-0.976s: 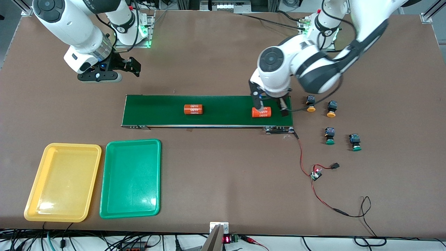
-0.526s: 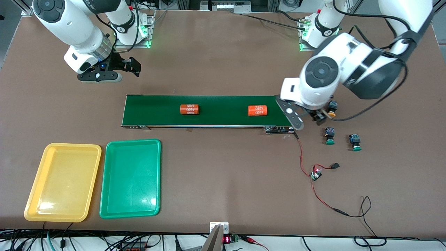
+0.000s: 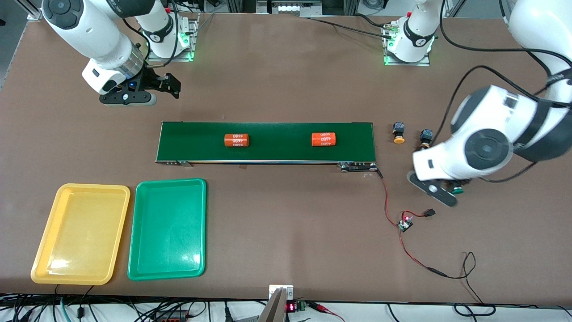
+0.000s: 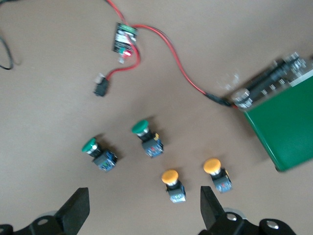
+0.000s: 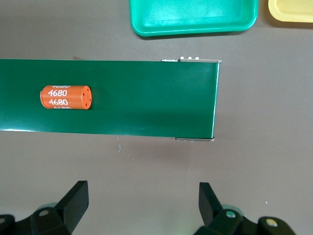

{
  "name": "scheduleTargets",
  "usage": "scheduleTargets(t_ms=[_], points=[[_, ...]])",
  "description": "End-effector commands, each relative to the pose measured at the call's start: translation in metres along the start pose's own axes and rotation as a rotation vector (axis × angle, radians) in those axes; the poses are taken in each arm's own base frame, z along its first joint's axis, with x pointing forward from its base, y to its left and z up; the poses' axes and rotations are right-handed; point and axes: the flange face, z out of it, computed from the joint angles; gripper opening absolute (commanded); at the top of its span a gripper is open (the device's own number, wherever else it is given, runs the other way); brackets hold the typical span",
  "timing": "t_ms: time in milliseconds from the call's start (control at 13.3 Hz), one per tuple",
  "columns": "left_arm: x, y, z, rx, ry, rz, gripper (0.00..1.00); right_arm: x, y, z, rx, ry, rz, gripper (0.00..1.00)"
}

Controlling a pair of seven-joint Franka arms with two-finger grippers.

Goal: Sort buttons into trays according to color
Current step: 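Open the left gripper and move it toward the green buttons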

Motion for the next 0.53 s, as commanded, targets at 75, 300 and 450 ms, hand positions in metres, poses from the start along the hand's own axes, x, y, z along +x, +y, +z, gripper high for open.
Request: scheduleTargets(t_ms=[75, 300, 450], points=[[0.005, -0.043, 0.013, 0.007, 0.048, -0.203, 1.0, -0.002, 0.0, -0.001, 0.001, -0.002, 0.005, 1.0], [-0.006, -0.096, 0.081, 0.07, -0.065, -0.27, 1.0, -0.003, 0.001, -0.001, -0.001, -0.01, 0.003, 1.0], [-0.009, -0.098, 0.109, 0.05, -0.111, -0.269, 1.0, -0.004, 0.001, 0.001, -0.003, -0.014, 0.003, 1.0]])
